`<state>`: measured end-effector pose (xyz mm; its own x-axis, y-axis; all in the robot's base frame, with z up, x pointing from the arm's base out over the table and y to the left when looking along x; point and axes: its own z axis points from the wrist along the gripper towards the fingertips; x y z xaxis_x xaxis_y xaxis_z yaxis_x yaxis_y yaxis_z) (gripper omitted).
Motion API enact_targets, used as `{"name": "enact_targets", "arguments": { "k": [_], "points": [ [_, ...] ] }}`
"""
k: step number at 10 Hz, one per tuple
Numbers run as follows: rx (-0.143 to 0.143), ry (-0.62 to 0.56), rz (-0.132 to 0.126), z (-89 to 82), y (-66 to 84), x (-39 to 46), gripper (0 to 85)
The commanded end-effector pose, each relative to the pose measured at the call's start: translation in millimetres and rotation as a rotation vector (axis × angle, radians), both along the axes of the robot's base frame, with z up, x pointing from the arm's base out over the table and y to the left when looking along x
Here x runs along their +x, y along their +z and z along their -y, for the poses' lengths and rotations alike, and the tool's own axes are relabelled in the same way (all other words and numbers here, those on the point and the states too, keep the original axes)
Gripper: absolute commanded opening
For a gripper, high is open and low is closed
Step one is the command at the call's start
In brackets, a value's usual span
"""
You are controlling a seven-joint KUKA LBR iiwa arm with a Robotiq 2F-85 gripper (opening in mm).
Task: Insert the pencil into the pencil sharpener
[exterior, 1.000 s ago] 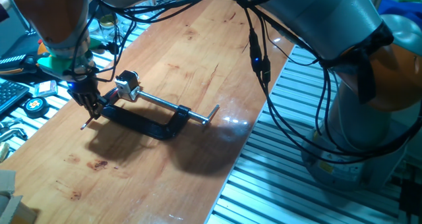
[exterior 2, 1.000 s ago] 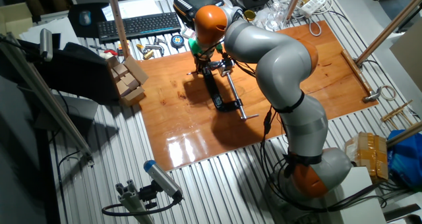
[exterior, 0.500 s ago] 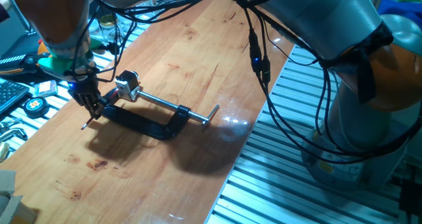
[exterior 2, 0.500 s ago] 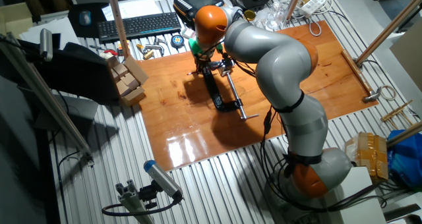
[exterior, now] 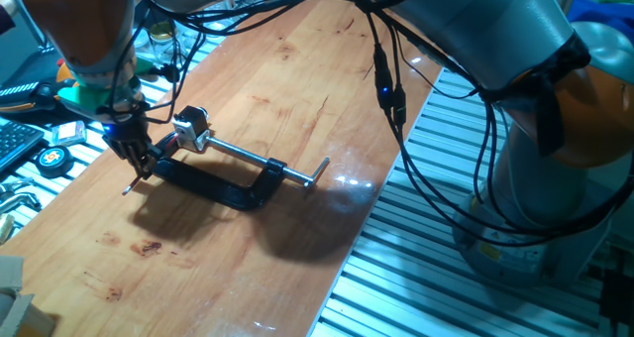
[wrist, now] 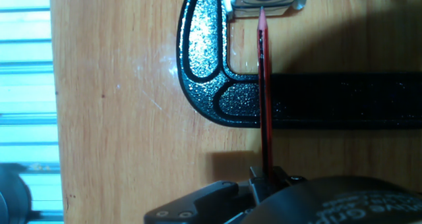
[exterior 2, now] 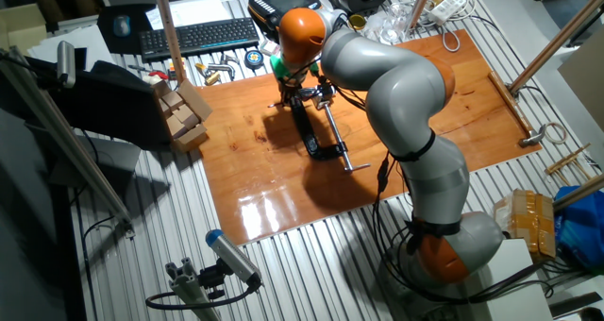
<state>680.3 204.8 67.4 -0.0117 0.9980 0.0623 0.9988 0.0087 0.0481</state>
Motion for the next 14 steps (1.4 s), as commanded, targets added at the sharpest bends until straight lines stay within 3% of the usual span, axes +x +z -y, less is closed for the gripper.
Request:
{"name": "enact_targets", "arguments": {
  "k": [1, 14],
  "points": [
    [0.0, 0.0, 0.0, 0.7, -0.3, 0.1, 0.0],
    [-0.01, 0.017, 0.011, 9.2, -1.6, -1.4, 0.0]
  ]
}}
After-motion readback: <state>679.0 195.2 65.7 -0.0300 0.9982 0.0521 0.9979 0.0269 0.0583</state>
